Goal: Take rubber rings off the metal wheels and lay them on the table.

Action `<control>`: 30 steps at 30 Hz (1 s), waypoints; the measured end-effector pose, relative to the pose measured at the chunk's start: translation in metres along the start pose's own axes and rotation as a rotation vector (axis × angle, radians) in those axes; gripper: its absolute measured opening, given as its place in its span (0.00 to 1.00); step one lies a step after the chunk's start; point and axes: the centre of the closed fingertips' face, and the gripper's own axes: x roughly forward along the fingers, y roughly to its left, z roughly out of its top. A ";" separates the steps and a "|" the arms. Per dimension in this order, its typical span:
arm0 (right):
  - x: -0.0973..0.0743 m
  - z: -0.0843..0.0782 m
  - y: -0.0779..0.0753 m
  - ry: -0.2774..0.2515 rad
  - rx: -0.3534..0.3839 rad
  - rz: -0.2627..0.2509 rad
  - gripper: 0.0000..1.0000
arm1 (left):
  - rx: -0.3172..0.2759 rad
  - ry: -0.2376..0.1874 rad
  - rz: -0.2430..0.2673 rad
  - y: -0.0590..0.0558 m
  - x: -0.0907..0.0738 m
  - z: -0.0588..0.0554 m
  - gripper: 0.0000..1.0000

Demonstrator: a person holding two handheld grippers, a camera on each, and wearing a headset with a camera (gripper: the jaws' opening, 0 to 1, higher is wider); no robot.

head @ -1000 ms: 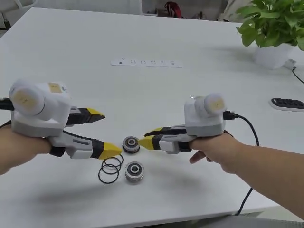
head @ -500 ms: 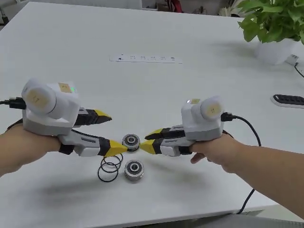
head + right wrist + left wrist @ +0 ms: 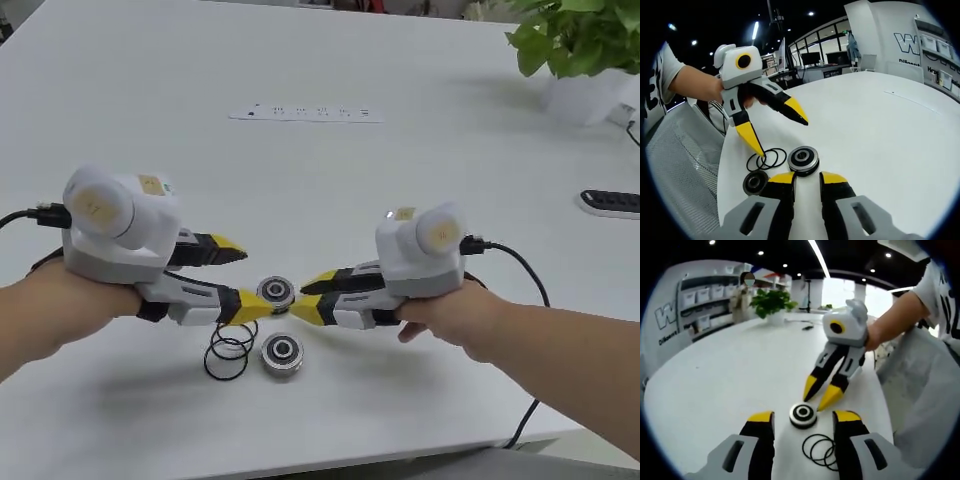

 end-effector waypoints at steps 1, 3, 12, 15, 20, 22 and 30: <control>0.001 0.000 0.000 -0.003 0.001 0.001 0.15 | -0.001 0.000 -0.001 0.000 0.001 0.000 0.47; 0.002 0.000 0.001 -0.004 -0.001 0.006 0.15 | -0.003 0.000 -0.003 0.000 0.003 0.000 0.46; 0.005 -0.001 0.002 -0.009 -0.009 0.014 0.13 | -0.015 0.022 -0.024 -0.004 0.013 -0.006 0.39; 0.005 0.000 0.002 -0.012 -0.009 0.015 0.13 | -0.012 0.026 -0.031 -0.006 0.017 -0.007 0.37; 0.005 -0.001 0.003 -0.016 -0.008 0.017 0.12 | -0.011 0.031 -0.035 -0.008 0.022 -0.007 0.32; 0.005 -0.001 0.003 -0.017 -0.007 0.017 0.12 | -0.006 0.035 -0.033 -0.008 0.024 -0.007 0.29; 0.005 -0.001 0.002 -0.018 -0.008 0.015 0.12 | -0.017 0.035 -0.001 -0.003 0.027 -0.009 0.19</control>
